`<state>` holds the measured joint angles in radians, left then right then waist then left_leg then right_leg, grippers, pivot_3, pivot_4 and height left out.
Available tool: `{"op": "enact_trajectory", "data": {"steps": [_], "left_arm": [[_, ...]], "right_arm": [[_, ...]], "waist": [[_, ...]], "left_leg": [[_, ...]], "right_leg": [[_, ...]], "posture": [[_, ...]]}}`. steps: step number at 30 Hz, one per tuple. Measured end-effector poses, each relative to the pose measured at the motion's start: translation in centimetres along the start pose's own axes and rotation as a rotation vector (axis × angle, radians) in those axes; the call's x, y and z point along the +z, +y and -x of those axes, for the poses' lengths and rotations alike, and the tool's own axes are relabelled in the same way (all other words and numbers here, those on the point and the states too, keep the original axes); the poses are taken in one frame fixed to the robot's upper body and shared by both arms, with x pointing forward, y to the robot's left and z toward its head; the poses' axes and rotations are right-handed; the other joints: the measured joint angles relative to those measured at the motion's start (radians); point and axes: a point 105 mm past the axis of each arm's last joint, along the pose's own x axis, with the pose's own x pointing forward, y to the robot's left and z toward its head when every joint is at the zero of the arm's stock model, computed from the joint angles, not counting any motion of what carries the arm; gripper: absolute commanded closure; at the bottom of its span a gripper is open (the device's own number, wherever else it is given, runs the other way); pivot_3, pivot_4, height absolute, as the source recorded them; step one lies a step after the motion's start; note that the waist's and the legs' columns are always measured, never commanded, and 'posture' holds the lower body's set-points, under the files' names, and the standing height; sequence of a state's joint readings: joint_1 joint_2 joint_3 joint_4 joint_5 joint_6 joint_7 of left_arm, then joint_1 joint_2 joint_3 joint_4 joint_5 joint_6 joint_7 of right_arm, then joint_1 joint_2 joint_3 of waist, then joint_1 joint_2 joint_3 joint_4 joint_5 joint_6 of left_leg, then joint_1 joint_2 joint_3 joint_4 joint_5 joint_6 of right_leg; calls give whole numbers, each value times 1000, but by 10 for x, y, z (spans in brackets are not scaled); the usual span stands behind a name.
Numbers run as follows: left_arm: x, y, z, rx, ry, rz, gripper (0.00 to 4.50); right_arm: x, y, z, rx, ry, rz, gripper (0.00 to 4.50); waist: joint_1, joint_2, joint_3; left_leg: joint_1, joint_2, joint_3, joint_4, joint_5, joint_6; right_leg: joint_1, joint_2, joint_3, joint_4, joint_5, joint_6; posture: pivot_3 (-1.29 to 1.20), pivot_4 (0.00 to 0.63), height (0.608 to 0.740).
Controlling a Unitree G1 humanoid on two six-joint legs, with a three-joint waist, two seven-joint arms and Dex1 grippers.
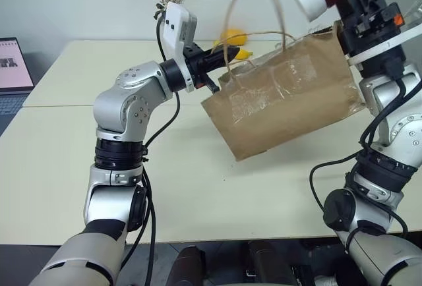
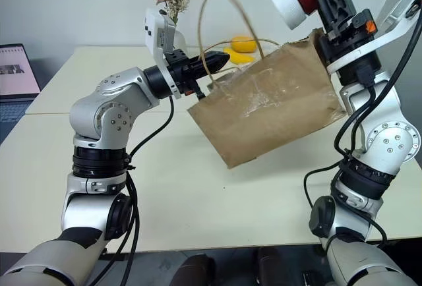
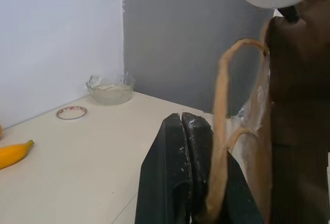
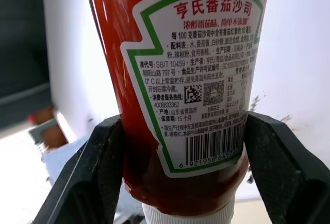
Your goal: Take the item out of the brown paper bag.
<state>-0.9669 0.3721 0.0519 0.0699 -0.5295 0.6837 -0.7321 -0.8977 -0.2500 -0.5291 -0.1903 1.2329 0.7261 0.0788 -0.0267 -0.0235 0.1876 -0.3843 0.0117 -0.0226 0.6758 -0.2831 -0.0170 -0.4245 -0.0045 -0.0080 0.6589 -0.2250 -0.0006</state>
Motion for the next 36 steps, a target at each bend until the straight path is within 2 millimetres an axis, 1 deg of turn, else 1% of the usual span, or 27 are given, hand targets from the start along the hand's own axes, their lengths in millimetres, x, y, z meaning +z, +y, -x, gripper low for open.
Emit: {"op": "enact_trajectory", "data": {"steps": [3, 6, 9, 13, 17, 19, 21, 22, 25, 27, 29, 30, 32, 35, 36], "left_arm": [[0, 0, 0, 0, 0, 0, 4500], [0, 0, 0, -1, 0, -1, 4500], [0, 0, 1, 2, 2, -3, 4500], [1, 2, 3, 10, 8, -9, 4500], [1, 3, 3, 12, 9, -11, 4500], [1, 2, 3, 11, 9, -13, 4500], [2, 4, 4, 16, 11, -17, 4500], [3, 5, 6, 21, 11, -20, 4500], [3, 5, 6, 22, 11, -23, 4500], [3, 5, 6, 22, 12, -24, 4500], [4, 5, 7, 23, 12, -26, 4500], [4, 5, 7, 23, 11, -28, 4500], [4, 5, 7, 25, 11, -30, 4500], [5, 5, 7, 24, 10, -34, 4500], [5, 4, 7, 24, 9, -36, 4500]], "right_arm": [[7, -9, -1, -76, -50, 56, 1468], [21, -22, -1, -159, -107, 91, 1468], [35, -26, 3, -192, -148, 131, 1468], [55, -31, 11, -244, -157, 292, 1469], [58, -35, 16, -254, -146, 321, 1469], [59, -38, 22, -261, -92, 399, 1469], [53, -47, 31, -300, 16, 542, 1470], [41, -58, 38, -333, 117, 634, 1470], [3, -88, 61, -387, 400, 828, 1476], [-16, -106, 81, -391, 590, 954, 1477], [-27, -120, 101, -381, 759, 1073, 1479], [-32, -126, 113, -354, 864, 1158, 1479], [-40, -133, 132, -284, 1019, 1283, 1479], [-55, -138, 156, -128, 1217, 1414, 1480], [-60, -138, 161, -85, 1257, 1429, 1480]], "waist": [[0, 0, 0], [0, 0, 0], [0, 0, 0], [0, 1, 0], [-1, 1, 1], [0, 1, 1], [1, 1, 1], [1, 1, 1], [0, 2, 1], [1, 2, 1], [1, 2, 1], [1, 2, 1], [1, 2, 1], [0, 2, 1], [0, 2, 1]], "left_leg": [[0, 0, 0, 0, 0, 0], [-1, 0, 0, 0, 0, 0], [-1, 0, 0, 0, 0, 0], [-1, 0, 0, -1, 0, 0], [-1, 0, 1, -1, 0, 0], [-1, 0, 1, -1, 0, 0], [-2, 0, 1, -1, 0, 0], [-2, 0, 2, -1, 0, 0], [-2, 0, 3, -1, 0, 0], [-2, 0, 5, -1, 0, 0], [-2, 0, 5, -1, 0, 0], [-3, 0, 5, -1, 0, 0], [-4, 0, 6, -1, 0, 0], [-5, 0, 6, -1, 0, 0], [-5, 1, 6, -1, 0, 0]], "right_leg": [[0, 0, 0, 0, 0, 0], [0, 0, 0, 0, 0, 0], [0, 0, 0, -1, 0, 0], [0, 0, 0, -2, 0, 0], [-1, 0, 1, -2, 0, 0], [-1, 0, 0, -2, 0, 0], [0, 0, 0, -3, 0, 0], [0, 0, 0, -3, 0, 0], [-1, 0, 1, -4, 0, 0], [-1, 1, 1, -4, 0, 0], [-1, 1, 0, -5, 0, 0], [-1, 1, 0, -6, 0, 0], [-1, 1, 0, -8, 0, 1], [-1, 1, 0, -10, 0, 2], [-1, 1, 0, -11, 1, 2]], "posture": [[0, 150, 740], [0, 150, 740], [0, 150, 740], [0, 150, 740], [0, 150, 740], [0, 150, 740], [0, 150, 740], [0, 150, 740], [0, 150, 740], [0, 150, 740], [0, 150, 740], [0, 150, 740], [0, 150, 740], [0, 150, 740], [0, 150, 740]]}}
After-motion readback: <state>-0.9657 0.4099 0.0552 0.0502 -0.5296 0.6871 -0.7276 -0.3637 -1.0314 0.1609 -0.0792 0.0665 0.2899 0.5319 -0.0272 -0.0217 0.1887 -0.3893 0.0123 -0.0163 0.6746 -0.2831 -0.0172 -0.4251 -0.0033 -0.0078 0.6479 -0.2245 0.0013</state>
